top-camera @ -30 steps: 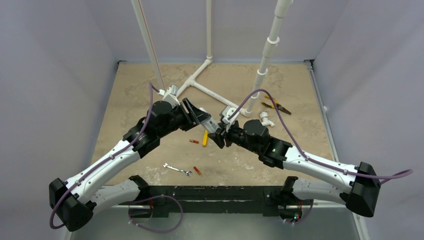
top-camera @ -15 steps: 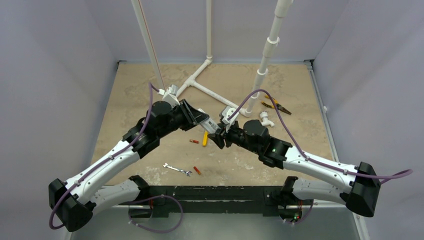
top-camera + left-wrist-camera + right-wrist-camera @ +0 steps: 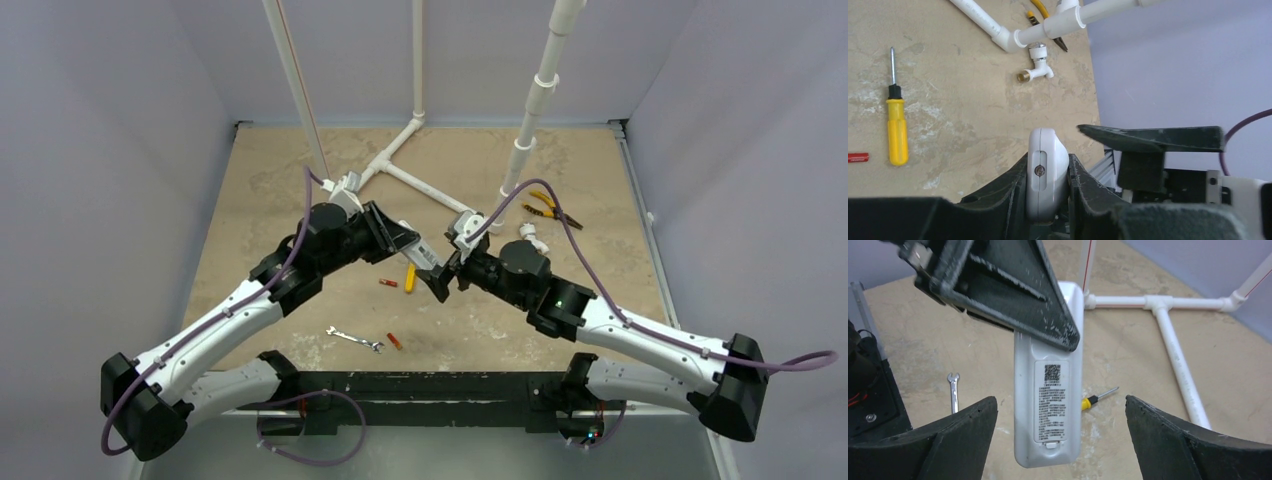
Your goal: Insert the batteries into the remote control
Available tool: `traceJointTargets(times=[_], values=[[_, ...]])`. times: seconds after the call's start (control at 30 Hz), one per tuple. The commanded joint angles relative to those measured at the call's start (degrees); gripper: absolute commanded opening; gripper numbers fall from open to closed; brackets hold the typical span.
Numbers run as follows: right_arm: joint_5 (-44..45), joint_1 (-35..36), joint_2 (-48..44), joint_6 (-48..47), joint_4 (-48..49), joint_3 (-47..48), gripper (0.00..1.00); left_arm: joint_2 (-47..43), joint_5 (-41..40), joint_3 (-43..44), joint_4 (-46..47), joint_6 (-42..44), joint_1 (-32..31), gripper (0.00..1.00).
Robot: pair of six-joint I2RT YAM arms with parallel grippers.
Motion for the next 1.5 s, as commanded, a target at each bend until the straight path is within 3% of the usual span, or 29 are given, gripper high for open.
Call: traceJointTargets(times=[0.0,0.23,0.37,0.5,0.73,0.97,1.47], values=[[-1.64,0.18,-4.76,-7.62,2.07,0.45,0.96,-2.73,1.54,-2.49,2.95,4.07,-0.11,0.00],[-4.75,0.18,-7.98,-17.06,2.77,-2.70,0.94,-5.35,3.89,-4.35,-0.05,7.96,0.32,0.00],[-2.91,0.18,-8.14,-21.46,-4.91,0.11,0.91,-8.89,5.45,-8.29,2.11,11.03,0.35,0.00],[-1.39,0.18,-8.03,-25.06,-13.38,3.01,0.84,-11.78,8.36,-11.60,4.10,13.99,0.36,0.00],[-4.03,0.18,-8.18,-26.87,-11.07,1.90,0.63,-12.62,10.42,-13.32,4.89,14.64,0.32,0.00],[-20.59,0.42,-7.75,-34.33,-19.64,3.67,0.62,-10.52,18.20,-18.05,17.66,13.73,0.34,0.00],[-28.57,0.63,-9.48,-46.50,-21.22,1.11,0.41,-6.60,21.59,-21.58,28.78,4.27,0.31,0.00]])
